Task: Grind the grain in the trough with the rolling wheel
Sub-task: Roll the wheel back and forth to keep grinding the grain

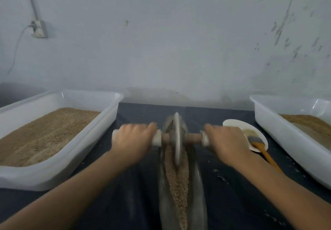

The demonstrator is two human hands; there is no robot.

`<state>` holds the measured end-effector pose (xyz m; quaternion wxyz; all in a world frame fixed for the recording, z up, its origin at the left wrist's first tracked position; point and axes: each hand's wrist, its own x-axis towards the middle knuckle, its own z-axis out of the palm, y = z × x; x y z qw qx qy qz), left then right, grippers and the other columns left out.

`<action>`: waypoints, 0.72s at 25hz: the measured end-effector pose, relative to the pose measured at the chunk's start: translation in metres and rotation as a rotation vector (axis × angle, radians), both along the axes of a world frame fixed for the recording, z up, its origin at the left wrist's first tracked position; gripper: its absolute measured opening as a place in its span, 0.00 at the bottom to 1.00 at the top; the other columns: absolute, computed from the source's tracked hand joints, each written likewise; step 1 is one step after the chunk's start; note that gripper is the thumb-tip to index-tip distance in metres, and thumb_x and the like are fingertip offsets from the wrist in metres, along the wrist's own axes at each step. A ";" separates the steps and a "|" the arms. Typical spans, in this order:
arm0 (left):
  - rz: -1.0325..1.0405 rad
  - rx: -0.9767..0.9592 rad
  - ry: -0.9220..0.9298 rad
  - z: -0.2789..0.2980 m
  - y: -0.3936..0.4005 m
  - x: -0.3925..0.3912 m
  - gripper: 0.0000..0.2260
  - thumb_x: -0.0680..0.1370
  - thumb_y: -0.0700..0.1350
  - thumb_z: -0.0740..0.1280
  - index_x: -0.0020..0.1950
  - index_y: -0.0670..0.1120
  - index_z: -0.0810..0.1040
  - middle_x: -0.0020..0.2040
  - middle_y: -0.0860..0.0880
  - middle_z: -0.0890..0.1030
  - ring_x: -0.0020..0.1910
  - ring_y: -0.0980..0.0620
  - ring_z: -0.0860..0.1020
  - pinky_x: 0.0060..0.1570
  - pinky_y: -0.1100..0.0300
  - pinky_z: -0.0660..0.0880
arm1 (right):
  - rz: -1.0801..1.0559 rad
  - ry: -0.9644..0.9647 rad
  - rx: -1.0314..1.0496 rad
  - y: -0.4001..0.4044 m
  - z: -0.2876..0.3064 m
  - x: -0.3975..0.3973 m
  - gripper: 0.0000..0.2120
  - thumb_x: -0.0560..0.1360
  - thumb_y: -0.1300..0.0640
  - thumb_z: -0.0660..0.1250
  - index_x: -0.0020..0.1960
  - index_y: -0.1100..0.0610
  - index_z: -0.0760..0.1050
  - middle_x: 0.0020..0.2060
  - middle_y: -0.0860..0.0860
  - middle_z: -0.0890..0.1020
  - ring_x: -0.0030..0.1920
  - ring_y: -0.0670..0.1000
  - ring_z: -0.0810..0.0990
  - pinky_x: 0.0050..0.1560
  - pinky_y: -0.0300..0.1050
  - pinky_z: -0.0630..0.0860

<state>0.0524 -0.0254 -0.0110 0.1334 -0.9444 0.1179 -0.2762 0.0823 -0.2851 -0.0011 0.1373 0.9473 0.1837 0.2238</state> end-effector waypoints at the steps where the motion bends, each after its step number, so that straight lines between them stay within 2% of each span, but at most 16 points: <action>1: 0.059 -0.033 0.001 0.010 -0.003 0.023 0.12 0.68 0.48 0.71 0.46 0.51 0.69 0.39 0.50 0.79 0.36 0.46 0.79 0.31 0.56 0.64 | -0.054 0.002 0.048 0.006 0.004 0.021 0.11 0.74 0.49 0.66 0.51 0.51 0.67 0.45 0.50 0.81 0.42 0.56 0.80 0.36 0.47 0.69; 3: 0.116 -0.102 0.073 0.018 -0.006 0.055 0.09 0.73 0.47 0.65 0.49 0.50 0.68 0.45 0.48 0.80 0.42 0.43 0.79 0.36 0.54 0.65 | -0.080 -0.037 0.068 0.013 0.008 0.044 0.10 0.76 0.50 0.64 0.53 0.52 0.67 0.46 0.50 0.82 0.44 0.57 0.80 0.36 0.47 0.66; 5: 0.118 -0.114 0.083 0.009 -0.004 0.049 0.08 0.74 0.48 0.65 0.49 0.51 0.67 0.45 0.49 0.80 0.42 0.44 0.78 0.36 0.55 0.66 | -0.040 -0.024 0.005 0.014 0.012 0.029 0.11 0.73 0.54 0.66 0.52 0.52 0.67 0.46 0.50 0.81 0.43 0.56 0.80 0.35 0.46 0.65; 7: 0.050 -0.128 0.097 -0.006 0.002 0.005 0.13 0.71 0.50 0.69 0.45 0.52 0.65 0.40 0.52 0.79 0.37 0.48 0.78 0.34 0.56 0.69 | 0.053 -0.009 -0.061 0.003 0.008 -0.009 0.14 0.68 0.57 0.70 0.49 0.52 0.68 0.41 0.49 0.80 0.39 0.54 0.80 0.32 0.46 0.65; 8: -0.035 -0.133 0.093 -0.015 0.005 -0.023 0.17 0.67 0.49 0.73 0.43 0.53 0.63 0.36 0.54 0.77 0.32 0.50 0.77 0.29 0.57 0.67 | 0.126 -0.049 -0.069 -0.003 0.006 -0.035 0.16 0.62 0.59 0.74 0.45 0.53 0.70 0.36 0.50 0.79 0.33 0.53 0.79 0.29 0.44 0.63; 9: -0.125 -0.132 0.077 -0.018 0.007 -0.049 0.22 0.61 0.49 0.76 0.41 0.54 0.62 0.32 0.55 0.73 0.27 0.52 0.74 0.24 0.60 0.61 | 0.195 -0.104 -0.038 -0.008 0.006 -0.060 0.18 0.55 0.62 0.76 0.40 0.55 0.71 0.29 0.50 0.77 0.27 0.53 0.76 0.26 0.41 0.58; 11: -0.215 -0.107 -0.004 -0.009 0.012 -0.086 0.27 0.52 0.48 0.76 0.39 0.55 0.61 0.28 0.56 0.68 0.23 0.53 0.69 0.25 0.63 0.46 | 0.309 -0.256 0.056 -0.016 0.010 -0.095 0.15 0.49 0.66 0.71 0.31 0.55 0.69 0.22 0.50 0.70 0.19 0.53 0.68 0.28 0.36 0.46; 13: -0.174 -0.031 -0.009 -0.003 0.015 -0.097 0.27 0.48 0.48 0.76 0.38 0.54 0.64 0.26 0.56 0.67 0.21 0.52 0.69 0.29 0.64 0.40 | 0.296 -0.163 0.103 -0.021 0.001 -0.101 0.20 0.45 0.63 0.75 0.30 0.53 0.68 0.21 0.49 0.68 0.18 0.51 0.66 0.26 0.36 0.47; 14: -0.131 0.006 0.021 0.001 0.010 -0.093 0.27 0.47 0.48 0.76 0.37 0.54 0.65 0.26 0.56 0.68 0.21 0.53 0.69 0.30 0.64 0.39 | 0.274 -0.064 0.098 -0.020 -0.003 -0.095 0.23 0.45 0.59 0.79 0.32 0.52 0.68 0.22 0.47 0.70 0.19 0.50 0.68 0.23 0.38 0.52; 15: -0.082 0.045 0.057 0.004 0.005 -0.082 0.27 0.47 0.49 0.77 0.38 0.54 0.65 0.27 0.56 0.68 0.21 0.53 0.69 0.28 0.63 0.41 | 0.229 0.035 0.077 -0.018 -0.008 -0.082 0.23 0.49 0.54 0.80 0.35 0.51 0.69 0.25 0.47 0.72 0.22 0.50 0.71 0.22 0.40 0.58; 17: 0.021 0.139 0.083 0.004 -0.004 -0.038 0.23 0.59 0.52 0.76 0.42 0.54 0.64 0.32 0.55 0.73 0.27 0.53 0.73 0.26 0.59 0.52 | 0.058 0.069 0.036 -0.010 -0.012 -0.038 0.16 0.65 0.47 0.74 0.44 0.48 0.67 0.36 0.48 0.79 0.34 0.53 0.79 0.30 0.46 0.70; 18: 0.055 0.107 0.048 0.003 -0.005 -0.008 0.17 0.67 0.51 0.72 0.45 0.53 0.64 0.37 0.54 0.76 0.33 0.50 0.76 0.29 0.58 0.59 | 0.004 0.054 0.068 -0.005 -0.011 -0.014 0.14 0.70 0.47 0.69 0.47 0.48 0.66 0.41 0.49 0.80 0.39 0.54 0.80 0.34 0.47 0.70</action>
